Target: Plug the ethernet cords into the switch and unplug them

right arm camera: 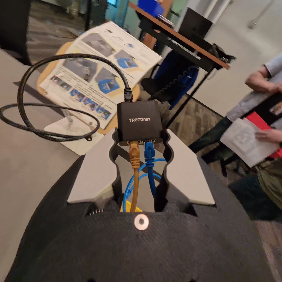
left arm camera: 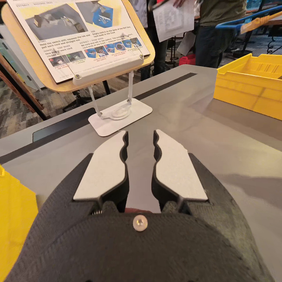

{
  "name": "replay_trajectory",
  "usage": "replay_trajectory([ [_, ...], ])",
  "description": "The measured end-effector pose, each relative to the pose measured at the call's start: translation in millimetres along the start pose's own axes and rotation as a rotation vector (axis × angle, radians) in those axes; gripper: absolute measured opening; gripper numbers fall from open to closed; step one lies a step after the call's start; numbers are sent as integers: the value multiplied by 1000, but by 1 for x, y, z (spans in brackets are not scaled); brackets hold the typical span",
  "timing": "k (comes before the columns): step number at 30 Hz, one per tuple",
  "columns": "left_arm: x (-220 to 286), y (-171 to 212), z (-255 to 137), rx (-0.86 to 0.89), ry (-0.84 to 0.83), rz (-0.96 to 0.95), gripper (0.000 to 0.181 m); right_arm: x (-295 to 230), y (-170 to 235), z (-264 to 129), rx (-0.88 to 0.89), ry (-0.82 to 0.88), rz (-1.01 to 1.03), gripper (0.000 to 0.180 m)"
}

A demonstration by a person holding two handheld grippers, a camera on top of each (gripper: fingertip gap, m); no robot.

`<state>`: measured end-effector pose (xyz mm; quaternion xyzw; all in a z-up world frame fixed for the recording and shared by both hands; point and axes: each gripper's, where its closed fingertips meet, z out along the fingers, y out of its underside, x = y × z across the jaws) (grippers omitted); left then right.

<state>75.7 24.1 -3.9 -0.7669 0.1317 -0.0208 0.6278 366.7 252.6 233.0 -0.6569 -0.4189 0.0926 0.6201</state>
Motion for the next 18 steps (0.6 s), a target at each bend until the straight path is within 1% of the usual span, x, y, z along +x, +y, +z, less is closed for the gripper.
replay_trajectory([
  [3, 5, 7, 5, -16, 15, 1, 31, 28, 43, -2, 0, 97, 111, 58],
  [7, 11, 15, 11, -37, 30, 8, 32, 40, 116, 4, 19, 143, 306, 58],
  [9, 13, 19, 13, -46, 34, 7, 32, 45, 145, 5, 87, 136, 448, 58],
  [11, 15, 21, 15, -51, 38, 9, 32, 51, 171, 4, 123, 162, 536, 58],
  [13, 17, 24, 17, -58, 42, 12, 32, 51, 178, 3, 221, 123, 631, 57],
  [18, 23, 30, 24, -78, 54, 12, 32, 70, 175, -8, 466, 76, 812, 58],
])
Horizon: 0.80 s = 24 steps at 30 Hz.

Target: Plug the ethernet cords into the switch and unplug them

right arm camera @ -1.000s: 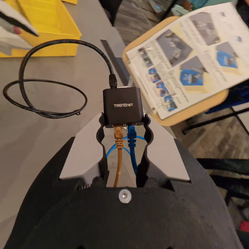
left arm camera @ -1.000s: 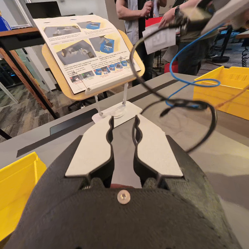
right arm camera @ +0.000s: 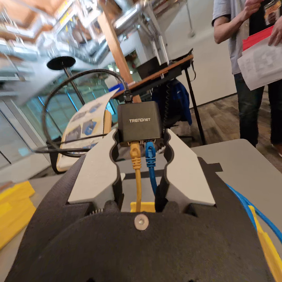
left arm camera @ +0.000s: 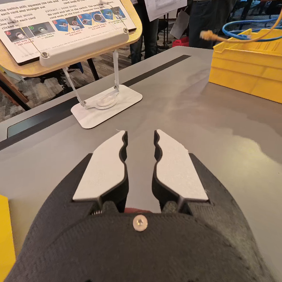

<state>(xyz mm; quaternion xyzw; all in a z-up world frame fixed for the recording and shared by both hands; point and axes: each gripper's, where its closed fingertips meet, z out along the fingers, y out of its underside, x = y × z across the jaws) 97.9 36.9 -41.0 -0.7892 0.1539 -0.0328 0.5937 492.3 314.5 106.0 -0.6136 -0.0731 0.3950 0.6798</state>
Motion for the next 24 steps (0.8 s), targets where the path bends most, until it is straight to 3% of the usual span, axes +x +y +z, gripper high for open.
replay_trajectory([
  [4, 5, 3, 2, -7, 9, 12, 32, 27, 24, -7, -31, 45, 81, 58],
  [8, 7, 8, 6, -19, 20, 6, 33, 36, 62, -16, -213, 124, -5, 58],
  [17, 13, 11, 7, -23, 32, 27, 33, 45, 104, -32, -416, 219, -115, 58],
  [24, 13, 13, 5, -24, 26, 40, 33, 53, 143, -47, -681, 277, -283, 58],
])
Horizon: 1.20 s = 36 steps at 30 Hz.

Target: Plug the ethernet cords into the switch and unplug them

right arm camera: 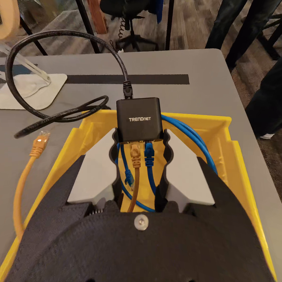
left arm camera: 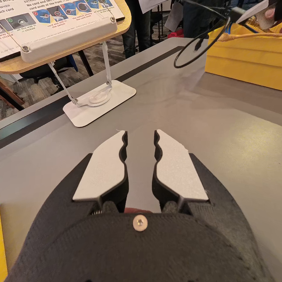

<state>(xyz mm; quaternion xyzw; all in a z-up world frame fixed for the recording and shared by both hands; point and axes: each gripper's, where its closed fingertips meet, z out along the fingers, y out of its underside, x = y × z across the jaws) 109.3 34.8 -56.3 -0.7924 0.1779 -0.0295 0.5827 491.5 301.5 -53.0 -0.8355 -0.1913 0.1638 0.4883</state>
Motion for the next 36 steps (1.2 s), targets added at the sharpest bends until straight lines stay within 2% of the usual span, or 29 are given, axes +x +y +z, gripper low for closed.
replay_trajectory([
  [10, 3, 4, 2, -11, 6, 11, 33, 2, 27, 6, -181, 57, -168, 59],
  [20, 7, 4, 1, -17, 10, 28, 33, 3, 83, 20, -668, 28, -356, 59],
  [24, 7, 3, 0, -16, 7, 34, 33, 4, 92, 20, -838, -8, -410, 59],
  [29, 7, 3, -2, -14, 5, 46, 33, -1, 103, 16, -1078, -40, -646, 59],
  [32, 6, 0, -4, -5, 8, 43, 34, -3, 103, 13, -1121, -79, -614, 60],
  [36, 4, -1, -8, 0, 11, 46, 35, -8, 91, 4, -1061, -111, -577, 61],
])
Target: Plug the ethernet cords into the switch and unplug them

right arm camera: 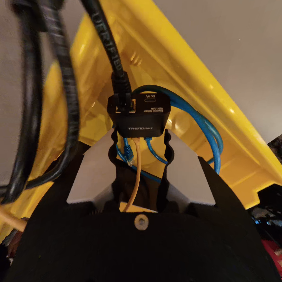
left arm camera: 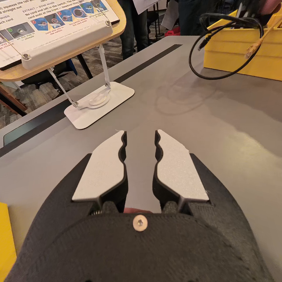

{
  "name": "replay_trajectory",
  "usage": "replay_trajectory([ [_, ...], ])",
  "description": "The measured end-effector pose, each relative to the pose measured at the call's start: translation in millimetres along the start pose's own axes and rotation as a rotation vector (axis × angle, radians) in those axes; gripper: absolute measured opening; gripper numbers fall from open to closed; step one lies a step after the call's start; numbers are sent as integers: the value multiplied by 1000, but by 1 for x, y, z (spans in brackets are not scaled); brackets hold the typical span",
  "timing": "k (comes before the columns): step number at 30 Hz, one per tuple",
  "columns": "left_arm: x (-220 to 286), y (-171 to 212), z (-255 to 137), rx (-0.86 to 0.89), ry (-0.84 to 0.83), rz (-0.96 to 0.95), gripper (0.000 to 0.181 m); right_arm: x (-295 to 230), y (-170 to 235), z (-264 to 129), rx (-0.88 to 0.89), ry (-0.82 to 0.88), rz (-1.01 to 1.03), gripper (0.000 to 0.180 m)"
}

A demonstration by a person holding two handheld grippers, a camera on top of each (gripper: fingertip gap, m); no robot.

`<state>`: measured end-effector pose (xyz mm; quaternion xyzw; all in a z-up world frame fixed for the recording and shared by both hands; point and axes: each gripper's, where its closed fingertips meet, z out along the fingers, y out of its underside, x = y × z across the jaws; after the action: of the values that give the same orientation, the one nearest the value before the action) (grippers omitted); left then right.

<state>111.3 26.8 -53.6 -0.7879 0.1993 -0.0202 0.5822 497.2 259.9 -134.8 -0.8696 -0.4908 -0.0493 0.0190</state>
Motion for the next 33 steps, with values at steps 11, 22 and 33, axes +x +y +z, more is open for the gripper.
replay_trajectory([
  [11, -16, -20, -13, 14, -54, 45, 43, 15, -1, -95, 404, 99, 51, 84],
  [22, -160, -75, -120, -56, -404, 94, 70, 58, 120, -88, 445, 212, 274, 87],
  [33, -301, 77, -242, -532, -629, -118, 92, 38, 157, -17, 450, 27, 274, 72],
])
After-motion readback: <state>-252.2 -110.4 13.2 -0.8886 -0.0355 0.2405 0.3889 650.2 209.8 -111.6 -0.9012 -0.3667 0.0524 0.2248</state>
